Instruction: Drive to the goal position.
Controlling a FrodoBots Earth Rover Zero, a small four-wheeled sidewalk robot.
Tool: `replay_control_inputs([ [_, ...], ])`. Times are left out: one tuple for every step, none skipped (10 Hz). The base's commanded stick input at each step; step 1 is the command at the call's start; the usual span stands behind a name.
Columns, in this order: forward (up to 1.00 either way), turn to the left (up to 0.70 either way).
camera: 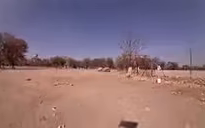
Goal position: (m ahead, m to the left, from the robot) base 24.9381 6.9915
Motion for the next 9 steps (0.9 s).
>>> replay_control_inputs([
  [0.50,0.00],
  [0.50,0.00],
  [0.50,0.00],
  [0.50,0.00],
  [0.50,0.00],
  [0.50,0.00],
  [0.50,0.00],
  [0.50,0.00],
  [0.50,0.00],
])
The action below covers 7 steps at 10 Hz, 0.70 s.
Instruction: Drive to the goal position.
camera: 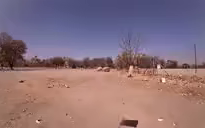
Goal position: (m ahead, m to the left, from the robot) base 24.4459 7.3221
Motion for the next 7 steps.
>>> replay_control_inputs([
  [0.50,0.00],
  [0.50,0.00],
  [0.50,0.00],
  [0.50,0.00],
  [0.50,0.00],
  [0.50,0.00],
  [0.50,0.00],
])
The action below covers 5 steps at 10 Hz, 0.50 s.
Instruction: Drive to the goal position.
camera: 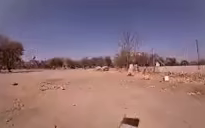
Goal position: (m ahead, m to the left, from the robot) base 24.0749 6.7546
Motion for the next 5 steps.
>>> replay_control_inputs([
  [0.50,0.00],
  [0.50,0.00],
  [0.50,0.00],
  [0.50,0.00],
  [0.50,0.00],
])
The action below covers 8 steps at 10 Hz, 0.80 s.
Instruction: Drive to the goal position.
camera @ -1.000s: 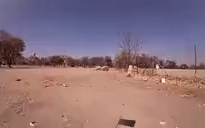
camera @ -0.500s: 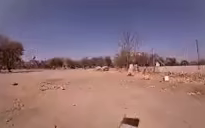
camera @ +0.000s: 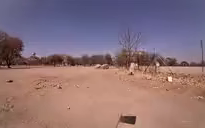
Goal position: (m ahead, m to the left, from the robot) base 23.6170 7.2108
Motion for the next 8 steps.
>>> replay_control_inputs([
  [0.50,0.00],
  [0.50,0.00],
  [0.50,0.00],
  [0.50,0.00],
  [0.50,0.00],
  [0.50,0.00],
  [0.50,0.00],
  [0.50,0.00],
])
